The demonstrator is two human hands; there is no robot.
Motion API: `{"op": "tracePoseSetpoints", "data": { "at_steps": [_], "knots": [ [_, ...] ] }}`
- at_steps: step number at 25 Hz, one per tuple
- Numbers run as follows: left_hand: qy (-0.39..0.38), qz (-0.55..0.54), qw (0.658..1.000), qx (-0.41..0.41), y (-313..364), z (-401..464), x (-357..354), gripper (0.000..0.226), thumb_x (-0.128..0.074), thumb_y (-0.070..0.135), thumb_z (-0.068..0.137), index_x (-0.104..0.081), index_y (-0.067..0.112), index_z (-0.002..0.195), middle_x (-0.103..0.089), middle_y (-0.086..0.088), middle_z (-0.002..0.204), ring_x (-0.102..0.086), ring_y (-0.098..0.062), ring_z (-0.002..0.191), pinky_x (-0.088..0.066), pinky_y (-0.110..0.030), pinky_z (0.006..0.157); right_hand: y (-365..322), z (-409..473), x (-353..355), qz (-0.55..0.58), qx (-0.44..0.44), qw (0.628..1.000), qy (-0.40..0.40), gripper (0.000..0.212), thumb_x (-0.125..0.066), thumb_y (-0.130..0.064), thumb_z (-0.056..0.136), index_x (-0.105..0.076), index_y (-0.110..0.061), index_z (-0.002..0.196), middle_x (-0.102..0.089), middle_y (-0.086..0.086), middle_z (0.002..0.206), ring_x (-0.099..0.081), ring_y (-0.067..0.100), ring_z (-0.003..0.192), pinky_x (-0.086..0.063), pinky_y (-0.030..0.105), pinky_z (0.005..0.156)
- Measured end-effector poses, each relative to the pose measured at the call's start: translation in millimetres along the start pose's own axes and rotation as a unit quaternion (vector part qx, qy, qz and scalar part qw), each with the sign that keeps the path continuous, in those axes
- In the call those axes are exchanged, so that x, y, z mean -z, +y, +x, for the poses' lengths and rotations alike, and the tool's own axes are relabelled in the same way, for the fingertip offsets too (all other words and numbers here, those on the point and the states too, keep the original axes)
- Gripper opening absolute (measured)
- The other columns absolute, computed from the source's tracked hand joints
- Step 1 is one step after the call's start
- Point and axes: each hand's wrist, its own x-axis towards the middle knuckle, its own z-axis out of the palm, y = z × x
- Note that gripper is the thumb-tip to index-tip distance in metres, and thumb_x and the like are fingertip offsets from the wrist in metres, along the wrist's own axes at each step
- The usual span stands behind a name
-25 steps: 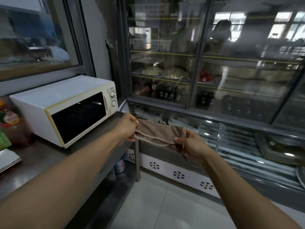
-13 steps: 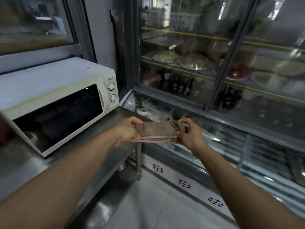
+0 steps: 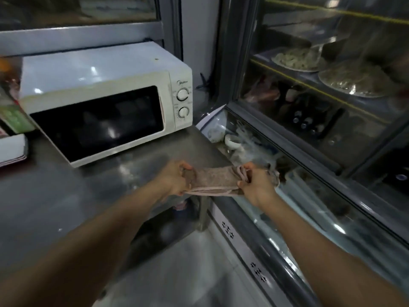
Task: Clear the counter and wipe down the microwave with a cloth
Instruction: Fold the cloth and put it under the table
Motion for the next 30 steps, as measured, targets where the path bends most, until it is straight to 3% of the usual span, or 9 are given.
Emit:
{"op": "tracePoseSetpoints", "data": {
  "at_steps": [2, 5, 7, 9, 11, 17, 22, 26, 30],
  "knots": [
    [0.035, -0.002, 0.999, 0.015, -1.4, 4.6, -17.7, 0.039, -0.06, -0.016, 0.074, -0.056, 0.013, 0.101, -0.05, -0.002, 0.082, -0.05, -0.02, 0.066, -0.046, -0.024, 0.043, 16.6, 14.7, 4.3, -0.01, 0.021, 0.999, -0.03, 0.029, -0.062, 0.0, 0.082, -0.056, -0.013, 0.108, -0.058, 0.001, 0.089, -0.054, 0.017, 0.078, -0.036, 0.008, 0.057],
    [0.087, 0.004, 0.995, 0.04, -6.3, 4.3, -42.7, 0.033, -0.065, -0.005, 0.075, -0.059, 0.015, 0.101, -0.055, -0.004, 0.085, -0.052, -0.02, 0.068, -0.048, -0.029, 0.062, 39.3, 28.8, 9.0, -0.032, 0.051, 0.994, -0.094, 0.028, -0.061, -0.002, 0.083, -0.055, -0.011, 0.109, -0.057, 0.003, 0.091, -0.054, 0.019, 0.08, -0.036, 0.02, 0.064],
    [0.113, 0.038, 0.99, 0.071, -13.2, -0.6, -54.9, 0.033, -0.067, 0.002, 0.074, -0.058, 0.024, 0.097, -0.057, 0.0, 0.083, -0.054, -0.016, 0.066, -0.046, -0.024, 0.065, 50.4, 33.6, 6.6, -0.037, 0.074, 0.988, -0.13, 0.027, -0.062, -0.002, 0.083, -0.055, -0.011, 0.108, -0.056, 0.003, 0.09, -0.054, 0.021, 0.08, -0.035, 0.022, 0.064],
    [0.127, 0.043, 0.986, 0.094, -22.4, -5.2, -65.5, 0.035, -0.065, -0.001, 0.073, -0.057, 0.025, 0.095, -0.062, -0.007, 0.089, -0.053, -0.019, 0.066, -0.045, -0.025, 0.064, 58.5, 33.6, 1.6, -0.044, 0.081, 0.984, -0.153, 0.029, -0.062, -0.004, 0.084, -0.055, -0.012, 0.11, -0.053, 0.001, 0.092, -0.052, 0.02, 0.081, -0.037, 0.023, 0.067],
    [0.127, 0.03, 0.985, 0.112, -34.9, -9.0, -75.9, 0.037, -0.064, -0.005, 0.071, -0.058, 0.019, 0.099, -0.064, -0.017, 0.097, -0.055, -0.028, 0.067, -0.048, -0.027, 0.064, 68.6, 30.9, -6.3, -0.046, 0.086, 0.979, -0.18, 0.03, -0.062, -0.004, 0.084, -0.054, -0.013, 0.112, -0.051, -0.002, 0.094, -0.05, 0.016, 0.084, -0.037, 0.023, 0.07],
    [0.102, 0.041, 0.98, 0.165, -78.2, -17.6, -96.8, 0.031, -0.067, -0.002, 0.068, -0.058, 0.024, 0.084, -0.062, 0.002, 0.089, -0.058, -0.016, 0.081, -0.045, -0.021, 0.062, 94.0, 11.8, -40.3, -0.062, 0.082, 0.968, -0.228, 0.035, -0.06, -0.002, 0.085, -0.052, -0.013, 0.117, -0.052, -0.002, 0.1, -0.049, 0.012, 0.089, -0.038, 0.02, 0.074],
    [0.097, 0.033, 0.978, 0.184, -121.6, -18.4, -105.1, 0.046, -0.063, -0.005, 0.072, -0.059, 0.02, 0.111, -0.055, -0.005, 0.1, -0.057, -0.025, 0.09, -0.054, -0.032, 0.068, 111.6, -1.0, -82.3, -0.091, 0.08, 0.961, -0.247, 0.032, -0.059, -0.001, 0.085, -0.052, -0.014, 0.114, -0.059, 0.005, 0.109, -0.051, 0.013, 0.088, -0.038, 0.019, 0.074],
    [0.102, 0.034, 0.975, 0.196, -162.8, -9.3, -109.4, 0.042, -0.062, -0.004, 0.074, -0.061, 0.017, 0.11, -0.059, -0.01, 0.105, -0.057, -0.025, 0.085, -0.05, -0.029, 0.068, 129.9, -2.5, -123.9, -0.097, 0.079, 0.955, -0.269, 0.032, -0.056, -0.001, 0.086, -0.052, -0.014, 0.115, -0.06, 0.01, 0.112, -0.059, 0.023, 0.1, -0.04, 0.022, 0.075],
    [0.108, 0.043, 0.971, 0.207, -208.4, 12.3, -125.5, 0.037, -0.058, 0.0, 0.078, -0.061, 0.022, 0.108, -0.061, -0.01, 0.111, -0.062, -0.032, 0.097, -0.052, -0.032, 0.078, 158.4, 4.0, -168.0, -0.122, 0.104, 0.942, -0.294, 0.035, -0.054, -0.002, 0.088, -0.049, -0.012, 0.12, -0.059, 0.011, 0.117, -0.059, 0.026, 0.107, -0.045, 0.027, 0.084]
  ]
}}
